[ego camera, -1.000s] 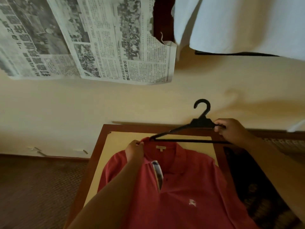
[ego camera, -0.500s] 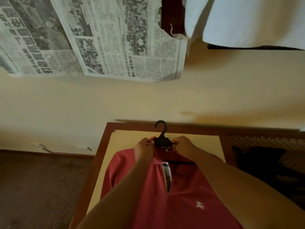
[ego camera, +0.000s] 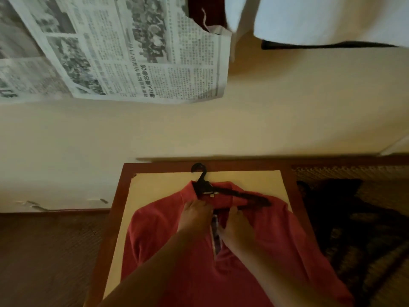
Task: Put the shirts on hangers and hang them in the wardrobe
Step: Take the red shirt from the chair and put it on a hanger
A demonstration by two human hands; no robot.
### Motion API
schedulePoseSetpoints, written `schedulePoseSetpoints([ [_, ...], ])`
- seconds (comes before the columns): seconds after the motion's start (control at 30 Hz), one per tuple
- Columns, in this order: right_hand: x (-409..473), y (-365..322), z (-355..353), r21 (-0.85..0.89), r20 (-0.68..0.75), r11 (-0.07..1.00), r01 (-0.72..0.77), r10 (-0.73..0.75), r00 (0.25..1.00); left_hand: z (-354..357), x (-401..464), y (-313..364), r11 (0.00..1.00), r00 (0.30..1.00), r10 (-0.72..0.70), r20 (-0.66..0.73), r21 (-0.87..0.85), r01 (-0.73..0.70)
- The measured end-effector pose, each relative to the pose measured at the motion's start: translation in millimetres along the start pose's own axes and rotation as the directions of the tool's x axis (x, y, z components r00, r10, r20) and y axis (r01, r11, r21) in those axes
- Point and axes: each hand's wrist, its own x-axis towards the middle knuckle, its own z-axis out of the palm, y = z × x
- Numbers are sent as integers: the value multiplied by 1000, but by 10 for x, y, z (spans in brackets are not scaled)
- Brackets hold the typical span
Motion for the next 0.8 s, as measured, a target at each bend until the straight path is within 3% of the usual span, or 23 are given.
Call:
schedulePoseSetpoints([
  [0.2, -23, 32, -144, 177, 27, 979, -101, 98, 995, 95, 96, 148, 999, 998, 38, 41, 37, -40],
  [0.33, -41, 214, -254, 463, -10, 850, -253, 290, 957, 6, 111, 200, 995, 998, 43, 47, 90, -47],
  [0.4, 8, 337, -306, 602, 89, 723, -338, 360, 929, -32, 104, 177, 993, 998, 49, 50, 105, -54],
  [0.53, 76, 453, -411, 801, 411, 203, -564, 499, 763, 12, 72, 264, 994, 991, 98, 95, 46, -103],
  [0.6, 19, 446, -459, 819, 464, 90, -567, 478, 746, 66, 71, 369, 991, 990, 111, 87, 59, -116],
  [0.67, -61, 452, -476, 845, 457, 68, -531, 423, 782, 109, 75, 406, 990, 992, 110, 56, 87, -115],
  [0.8, -150, 516, -476, 866, 413, 137, -481, 346, 843, 81, 9, 293, 988, 991, 137, -10, 75, -136],
])
